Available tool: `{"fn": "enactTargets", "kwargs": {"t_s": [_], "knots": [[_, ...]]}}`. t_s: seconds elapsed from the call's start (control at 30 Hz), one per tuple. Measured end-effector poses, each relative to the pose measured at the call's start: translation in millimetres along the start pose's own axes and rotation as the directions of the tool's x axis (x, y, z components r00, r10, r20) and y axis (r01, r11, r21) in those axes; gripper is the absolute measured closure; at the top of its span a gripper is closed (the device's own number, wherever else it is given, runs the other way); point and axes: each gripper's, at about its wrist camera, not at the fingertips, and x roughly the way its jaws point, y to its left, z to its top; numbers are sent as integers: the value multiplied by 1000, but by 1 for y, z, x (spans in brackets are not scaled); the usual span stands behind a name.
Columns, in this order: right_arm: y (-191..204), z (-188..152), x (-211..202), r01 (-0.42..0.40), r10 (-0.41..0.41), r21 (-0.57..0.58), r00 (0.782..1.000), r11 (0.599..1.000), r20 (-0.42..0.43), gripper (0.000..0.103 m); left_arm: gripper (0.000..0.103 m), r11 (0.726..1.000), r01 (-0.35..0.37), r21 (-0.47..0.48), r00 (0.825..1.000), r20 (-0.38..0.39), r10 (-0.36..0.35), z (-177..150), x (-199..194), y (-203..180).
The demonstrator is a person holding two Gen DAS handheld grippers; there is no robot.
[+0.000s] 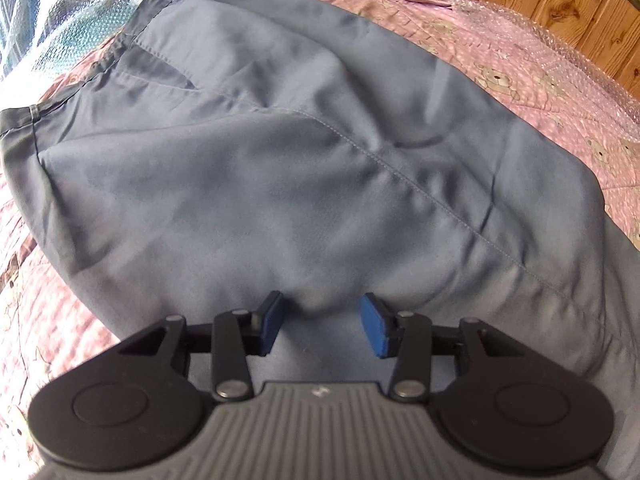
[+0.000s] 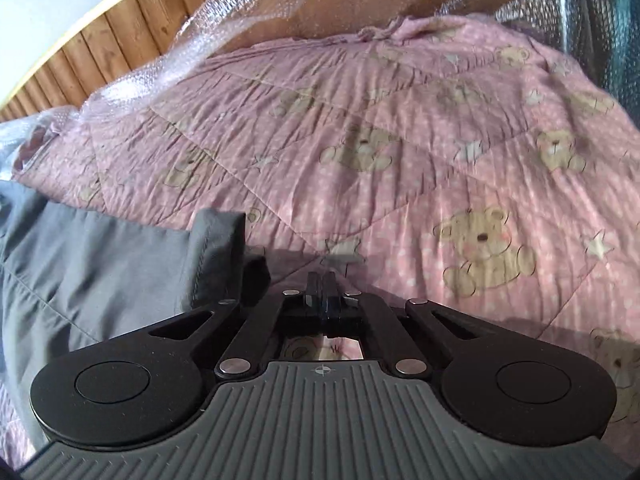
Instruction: Fold clothes
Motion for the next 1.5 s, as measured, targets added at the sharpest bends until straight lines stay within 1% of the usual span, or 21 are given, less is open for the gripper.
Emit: {"fn": "enactTargets", "kwargs": {"t_s": [0.13, 0.2, 0.27, 0.3, 0.37, 0.47, 0.5, 0.6, 0.63, 0.67, 0.7, 0.77, 0.87, 0.97, 1.03, 1.1, 1.2, 1.3, 1.37, 1.43, 1.5], "knots": [[29, 25, -45, 50, -42, -57, 992, 997, 123, 99, 58, 996, 87, -18, 992, 95, -85, 13, -18, -3], [63, 33, -57, 6, 13, -122, 988, 992, 155, 96, 57, 993, 121, 6, 984, 133, -121, 25, -20, -12], [104, 31, -49, -76, 99, -195, 989, 978, 113, 93, 56, 989, 144, 43, 977, 154, -149, 39, -16, -21], [125, 29, -44, -118, 142, -230, 986, 966, 89, 85, 55, 987, 148, 69, 975, 155, -157, 47, -9, -25], [149, 15, -22, -153, 160, -246, 987, 957, 12, 77, 55, 985, 134, 112, 977, 150, -150, 61, 7, -25], [144, -18, 13, -59, 32, -221, 992, 974, -124, 80, 60, 987, 105, 123, 984, 132, -121, 85, 32, 3], [136, -26, 8, -50, 30, -218, 995, 975, -91, 83, 72, 987, 108, 117, 983, 134, -123, 93, 36, 19], [113, -38, -5, 100, -119, -221, 990, 970, -73, 83, 72, 992, 94, 84, 983, 147, -105, 115, 43, 72], [106, -39, -8, 157, -176, -206, 981, 966, -76, 83, 80, 996, 64, 63, 986, 153, -73, 123, 43, 90], [99, -38, -11, 200, -218, -167, 971, 965, -97, 67, 84, 998, 58, 26, 986, 152, -61, 133, 41, 110], [93, -37, -13, 242, -258, -127, 959, 962, -120, 45, 81, 998, 48, -27, 987, 152, -43, 144, 39, 132], [99, -28, -13, 321, -332, -85, 928, 943, -169, 47, 63, 994, 76, -75, 982, 179, -62, 153, 28, 172], [144, -9, -19, 417, -434, -136, 889, 899, -145, 64, 61, 985, 119, -125, 972, 219, -89, 160, 11, 229], [237, 15, -27, 260, -270, -161, 962, 952, -45, 58, 61, 975, 117, -188, 966, 249, -68, 148, -5, 285], [292, 18, -12, 144, -156, -200, 987, 969, -48, 49, 62, 959, 108, -262, 974, 221, -49, 132, 7, 317], [326, 14, 15, 68, -90, -217, 991, 974, -95, 47, 79, 948, 114, -296, 975, 215, -50, 120, 19, 342], [326, -3, 55, 72, -120, -229, 971, 971, -204, 48, 79, 962, 74, -261, 983, 183, -26, 129, 17, 336], [301, -1, 55, 108, -154, -191, 957, 976, -245, 41, 78, 968, 14, -250, 989, 145, 24, 137, 6, 329], [302, 8, 50, 140, -213, -265, 939, 954, -270, 47, 64, 970, -28, -240, 986, 155, 67, 139, -2, 327], [320, 24, 45, 127, -219, -351, 947, 928, -237, 49, 46, 969, -47, -241, 987, 139, 83, 133, 3, 334], [349, 50, 42, 81, -168, -395, 967, 915, -191, 49, 46, 969, -44, -244, 988, 134, 78, 125, 9, 343]]}}
